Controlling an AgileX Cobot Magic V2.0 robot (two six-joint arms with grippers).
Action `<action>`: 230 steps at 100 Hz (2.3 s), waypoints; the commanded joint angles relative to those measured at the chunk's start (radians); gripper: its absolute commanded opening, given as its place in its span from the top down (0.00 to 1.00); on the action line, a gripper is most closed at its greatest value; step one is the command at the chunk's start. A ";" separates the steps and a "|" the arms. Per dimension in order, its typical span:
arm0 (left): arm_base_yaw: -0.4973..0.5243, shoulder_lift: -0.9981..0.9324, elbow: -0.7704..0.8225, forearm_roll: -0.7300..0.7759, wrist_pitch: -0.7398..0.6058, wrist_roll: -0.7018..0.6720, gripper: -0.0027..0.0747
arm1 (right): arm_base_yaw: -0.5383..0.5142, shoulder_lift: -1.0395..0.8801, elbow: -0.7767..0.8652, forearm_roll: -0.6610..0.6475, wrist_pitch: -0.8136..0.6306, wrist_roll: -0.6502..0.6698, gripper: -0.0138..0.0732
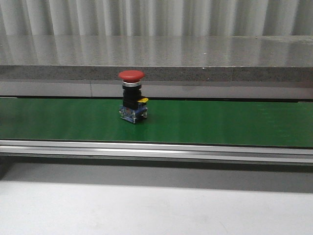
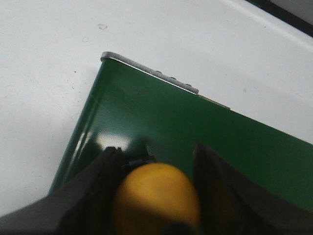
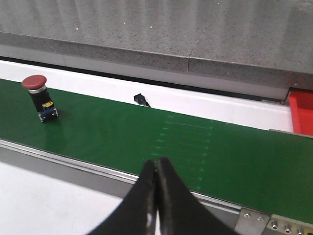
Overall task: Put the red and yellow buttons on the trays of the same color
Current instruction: 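Place the yellow button on the belt's near end with the left gripper, then grasp the arriving red button off the belt with the right gripper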
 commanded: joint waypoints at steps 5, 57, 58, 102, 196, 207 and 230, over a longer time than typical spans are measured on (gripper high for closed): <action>-0.004 -0.032 -0.028 -0.006 -0.031 0.014 0.26 | 0.002 0.010 -0.024 0.013 -0.070 -0.011 0.92; -0.183 -0.357 0.122 0.079 -0.174 0.172 0.89 | 0.002 0.010 -0.024 0.013 -0.070 -0.011 0.92; -0.188 -0.364 0.134 0.083 -0.181 0.172 0.92 | 0.002 0.010 -0.024 0.013 -0.070 -0.011 0.92; -0.294 -0.806 0.419 0.087 -0.245 0.179 0.99 | 0.002 0.010 -0.024 0.013 -0.067 -0.010 0.92; -0.294 -1.074 0.547 0.081 -0.213 0.179 0.99 | 0.125 0.963 -0.545 0.020 0.175 -0.011 0.11; -0.294 -1.074 0.547 0.081 -0.213 0.179 0.99 | 0.125 1.081 -0.611 0.022 0.222 -0.052 0.11; -0.294 -1.074 0.547 0.081 -0.213 0.179 0.99 | 0.125 1.282 -0.729 0.028 0.227 -0.116 0.11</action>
